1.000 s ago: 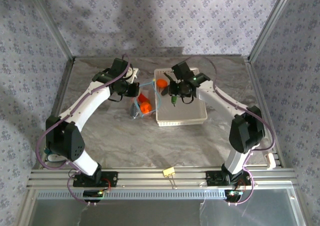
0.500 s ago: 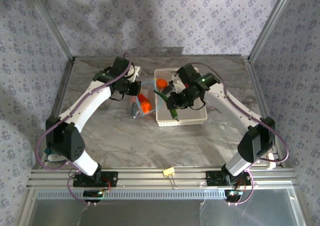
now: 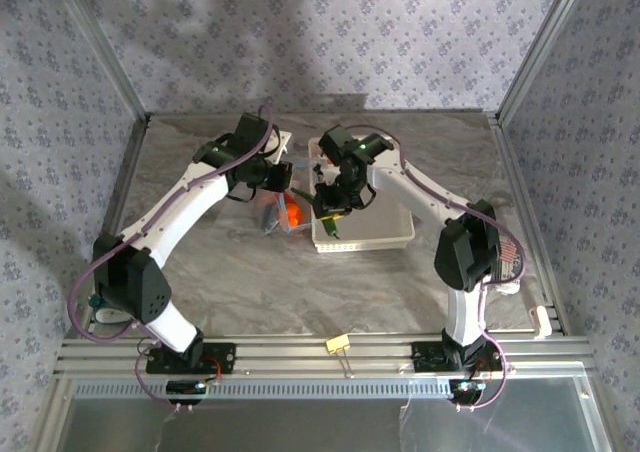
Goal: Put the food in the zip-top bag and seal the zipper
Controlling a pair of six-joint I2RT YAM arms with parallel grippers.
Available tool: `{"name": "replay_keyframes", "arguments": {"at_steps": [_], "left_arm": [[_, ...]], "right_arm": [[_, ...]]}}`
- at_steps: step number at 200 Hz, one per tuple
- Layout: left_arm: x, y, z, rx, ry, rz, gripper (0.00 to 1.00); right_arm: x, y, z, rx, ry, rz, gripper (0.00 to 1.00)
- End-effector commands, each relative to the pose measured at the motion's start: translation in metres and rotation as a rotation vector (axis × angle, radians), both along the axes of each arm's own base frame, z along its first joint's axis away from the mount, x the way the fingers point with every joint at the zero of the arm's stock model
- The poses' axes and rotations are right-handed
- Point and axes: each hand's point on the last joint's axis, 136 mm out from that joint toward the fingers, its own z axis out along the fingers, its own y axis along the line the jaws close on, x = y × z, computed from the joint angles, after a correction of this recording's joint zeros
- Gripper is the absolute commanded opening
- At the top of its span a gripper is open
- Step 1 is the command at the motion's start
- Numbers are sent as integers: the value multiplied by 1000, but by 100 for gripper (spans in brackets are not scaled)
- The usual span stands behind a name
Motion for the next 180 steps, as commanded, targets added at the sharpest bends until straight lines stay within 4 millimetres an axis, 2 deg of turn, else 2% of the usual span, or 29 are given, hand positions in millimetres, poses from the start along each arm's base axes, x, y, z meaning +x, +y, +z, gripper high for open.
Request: {"name": "replay_keyframes", "arguments": {"at_steps": [1, 25, 50, 94, 114, 144, 180], "left_arm": [[4, -5, 11, -15, -23, 1, 8], [4, -3, 11, -10, -23, 2, 8], [3, -3, 10, -7, -21, 3, 8], [3, -2, 11, -6, -23, 2, 7], [2, -1, 10, -5, -22, 5, 7], [1, -1, 10, -2, -23, 3, 7], [1, 2, 12, 3, -30, 6, 7]], "right_arm": [[19, 6, -5, -15, -1, -52, 17], [41, 16, -14, -12, -16, -98, 18], [54, 28, -18, 28, -33, -136, 18], [71, 43, -4, 85, -155, -179, 18], [76, 44, -4, 77, -189, -197, 20], [77, 47, -9, 65, -204, -212, 37], [74, 44, -7, 43, -218, -210, 41]]}}
